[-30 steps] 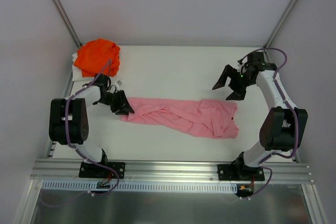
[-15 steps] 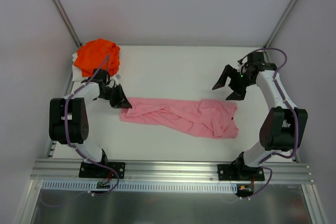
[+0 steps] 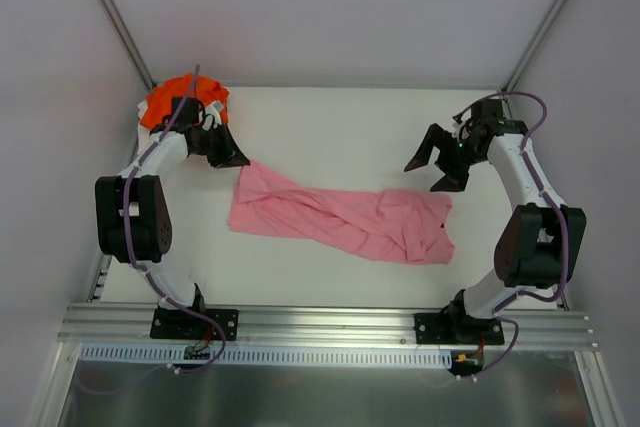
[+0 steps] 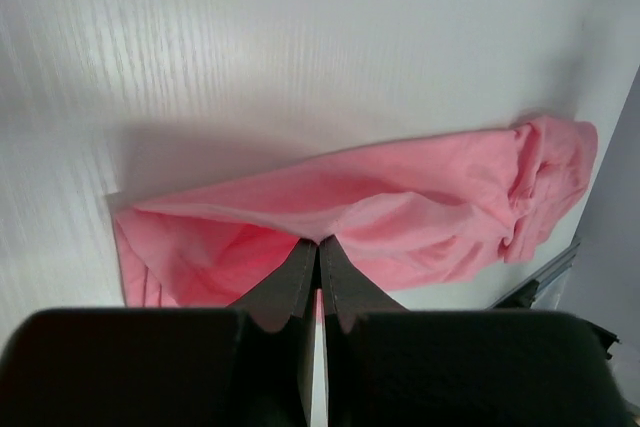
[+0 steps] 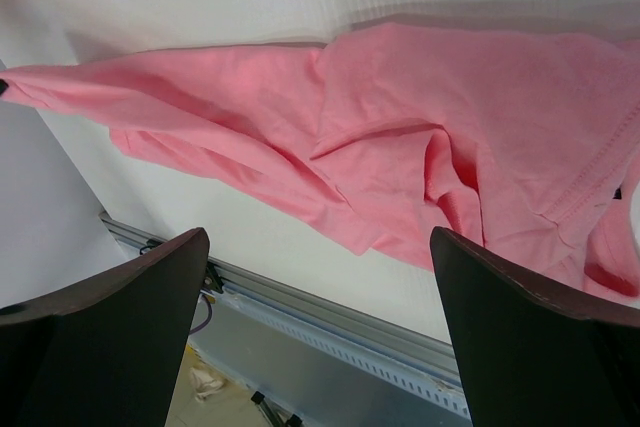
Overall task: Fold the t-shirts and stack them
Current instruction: Fold the other side of the tshirt into a rectangle
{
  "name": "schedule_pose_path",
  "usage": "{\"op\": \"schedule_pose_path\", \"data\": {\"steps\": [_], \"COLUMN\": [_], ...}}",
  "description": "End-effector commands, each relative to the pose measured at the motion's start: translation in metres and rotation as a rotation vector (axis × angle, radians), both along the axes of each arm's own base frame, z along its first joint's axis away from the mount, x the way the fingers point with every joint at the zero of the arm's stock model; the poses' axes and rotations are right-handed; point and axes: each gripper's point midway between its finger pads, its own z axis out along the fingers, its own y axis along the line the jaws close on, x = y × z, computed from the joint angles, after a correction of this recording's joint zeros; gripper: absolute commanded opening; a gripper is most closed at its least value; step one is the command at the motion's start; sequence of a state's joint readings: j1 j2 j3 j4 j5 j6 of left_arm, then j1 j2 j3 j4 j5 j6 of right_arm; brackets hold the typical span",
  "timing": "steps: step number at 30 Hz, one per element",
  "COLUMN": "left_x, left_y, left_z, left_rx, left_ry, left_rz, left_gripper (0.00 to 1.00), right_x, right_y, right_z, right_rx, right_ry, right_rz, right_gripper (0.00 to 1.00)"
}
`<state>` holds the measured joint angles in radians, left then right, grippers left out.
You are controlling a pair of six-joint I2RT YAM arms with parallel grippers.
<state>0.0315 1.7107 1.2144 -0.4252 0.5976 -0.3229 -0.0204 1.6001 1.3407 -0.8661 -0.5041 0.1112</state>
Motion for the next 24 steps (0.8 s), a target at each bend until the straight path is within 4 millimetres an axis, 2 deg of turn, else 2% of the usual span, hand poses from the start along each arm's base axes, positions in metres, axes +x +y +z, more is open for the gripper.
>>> {"op": "schedule_pose_path", "data": {"steps": [1,9,16,19,24], "left_x": [0.025,0.049,0.055,0.042,-0.002], "left_y": [-0.005,-0.015,-0.030,-0.035,-0.036], "left_z": [0.019,0.027,0.047,0.047,0.017], "left_rx": [-0.027,-0.096,-0.192,-0.222,-0.229], "left_ry": [-0.057,-0.099,-0.179,-0.175,-0.092], "left_rz": [0.007,-0.020,-0.120,-0.164,-0.219], "left_gripper": [0.00,0.00,0.00,0.00,0.00], "right_x": [0.003,0.006,0.011,0.012,0.015], "right_y": [0.002,0.001,0.002,0.001,0.000], "right_z": [0.009,0.009,0.008,0.009,0.008], "right_rx": [-0.003,-0.010,-0.003,-0.006,-0.005], "right_ry": [-0.013,-0.001,0.007,0.008,0.006], "right_rz": [0.012,0.024,0.030,0.035,0.035], "right_gripper": [0.99,0.99,0.99,0.99,0.99]}}
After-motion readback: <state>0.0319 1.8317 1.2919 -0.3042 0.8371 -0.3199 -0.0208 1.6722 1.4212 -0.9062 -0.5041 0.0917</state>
